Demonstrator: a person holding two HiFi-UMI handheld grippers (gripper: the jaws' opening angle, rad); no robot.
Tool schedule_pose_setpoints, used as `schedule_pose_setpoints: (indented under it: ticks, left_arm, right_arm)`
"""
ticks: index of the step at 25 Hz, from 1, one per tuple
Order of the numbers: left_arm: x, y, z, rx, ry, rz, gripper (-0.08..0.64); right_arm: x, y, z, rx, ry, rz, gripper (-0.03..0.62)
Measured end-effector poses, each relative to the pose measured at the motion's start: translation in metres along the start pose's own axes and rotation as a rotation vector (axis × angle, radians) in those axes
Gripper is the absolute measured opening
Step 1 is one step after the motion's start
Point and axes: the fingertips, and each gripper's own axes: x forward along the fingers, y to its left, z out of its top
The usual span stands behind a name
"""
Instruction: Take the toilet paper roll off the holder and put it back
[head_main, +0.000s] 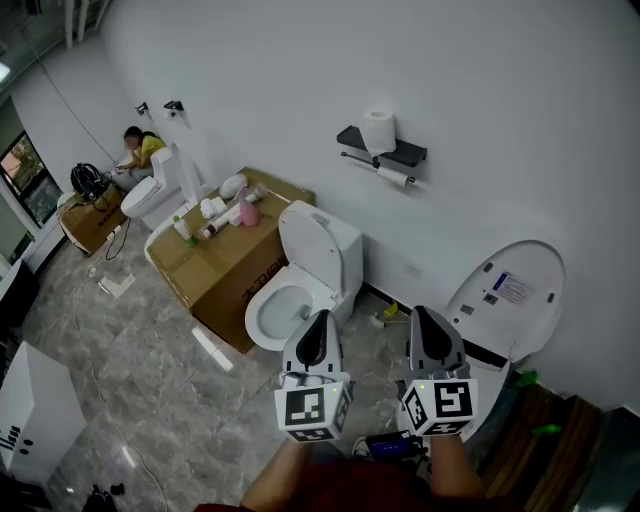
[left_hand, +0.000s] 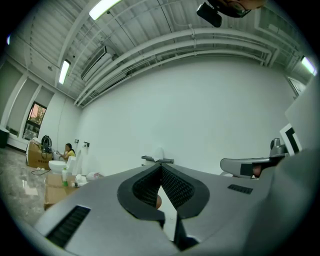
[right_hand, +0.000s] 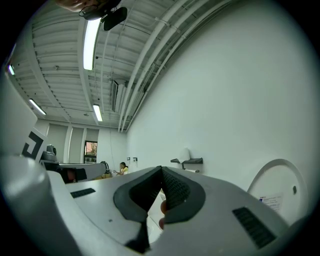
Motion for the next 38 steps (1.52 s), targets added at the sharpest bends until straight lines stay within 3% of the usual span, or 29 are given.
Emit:
schedule_pose_setpoints:
  ticks: [13, 20, 30, 38]
  left_arm:
    - [0.096, 0.025, -0.011, -0.004, -0.021, -0.046, 0.015]
    - [0.185, 0.059, -0.01, -0.007, -0.056, -0.095, 0.015]
    - [0.324, 0.114, -0.007, 0.006, -0.031, -0.164, 0.015]
    - [0.408, 0.116, -0.003, -0.01, -0.031, -0.223, 0.015]
  right_arm:
    - [0.09, -0.024, -0.02, -0.013, 0.009, -0.027, 0.017]
    - [0.181, -0.043, -0.028, -0.028, 0.017, -0.078, 0.017]
    - [0.32, -0.062, -0.016, -0.05, 0.016, -0.163, 0.017]
    - [0.374, -0.102, -0.012, -0.063, 0.002, -0.232, 0.017]
